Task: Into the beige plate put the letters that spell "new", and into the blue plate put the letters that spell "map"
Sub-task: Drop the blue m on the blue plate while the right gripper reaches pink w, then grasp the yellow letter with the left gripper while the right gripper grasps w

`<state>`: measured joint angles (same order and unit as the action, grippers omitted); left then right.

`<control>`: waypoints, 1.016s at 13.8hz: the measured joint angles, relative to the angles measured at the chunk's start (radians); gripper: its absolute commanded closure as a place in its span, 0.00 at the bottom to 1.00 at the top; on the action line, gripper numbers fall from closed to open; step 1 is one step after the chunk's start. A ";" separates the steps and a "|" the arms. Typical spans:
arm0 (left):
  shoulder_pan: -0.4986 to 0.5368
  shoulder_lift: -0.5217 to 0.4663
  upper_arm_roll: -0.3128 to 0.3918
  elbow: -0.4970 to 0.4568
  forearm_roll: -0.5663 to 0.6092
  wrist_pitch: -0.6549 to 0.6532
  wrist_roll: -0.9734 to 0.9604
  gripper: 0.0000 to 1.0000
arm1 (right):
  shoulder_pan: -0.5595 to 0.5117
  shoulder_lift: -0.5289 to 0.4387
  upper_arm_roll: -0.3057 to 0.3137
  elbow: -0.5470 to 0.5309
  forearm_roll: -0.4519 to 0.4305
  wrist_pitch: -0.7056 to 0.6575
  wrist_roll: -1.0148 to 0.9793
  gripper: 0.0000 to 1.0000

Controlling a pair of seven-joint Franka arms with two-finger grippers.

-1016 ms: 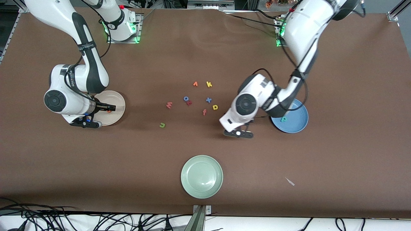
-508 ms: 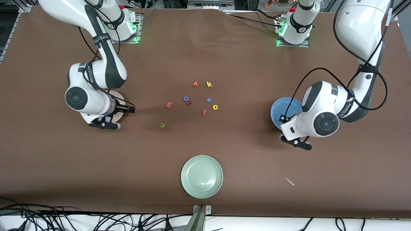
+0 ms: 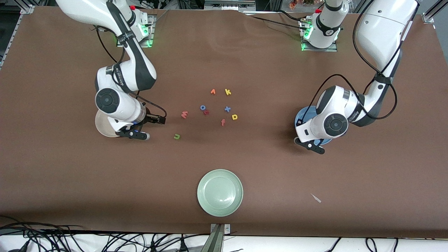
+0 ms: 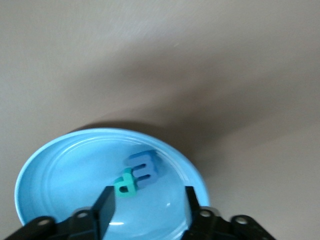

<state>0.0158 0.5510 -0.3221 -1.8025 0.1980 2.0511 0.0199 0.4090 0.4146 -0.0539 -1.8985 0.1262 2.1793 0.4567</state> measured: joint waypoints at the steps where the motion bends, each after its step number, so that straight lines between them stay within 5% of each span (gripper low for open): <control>1: 0.000 -0.022 -0.029 0.002 0.000 -0.016 -0.034 0.00 | 0.003 0.007 0.012 0.000 0.000 0.019 0.019 0.00; 6: -0.042 -0.063 -0.196 0.011 -0.001 -0.046 -0.447 0.00 | 0.069 0.046 0.023 -0.006 0.000 0.112 0.128 0.00; 14: -0.196 0.153 -0.200 0.229 -0.010 0.018 -0.967 0.00 | 0.159 0.057 0.028 -0.166 0.001 0.388 0.262 0.00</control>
<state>-0.1801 0.7037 -0.5226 -1.5733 0.1877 2.0689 -0.9467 0.5681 0.4713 -0.0260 -2.0644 0.1268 2.5672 0.7184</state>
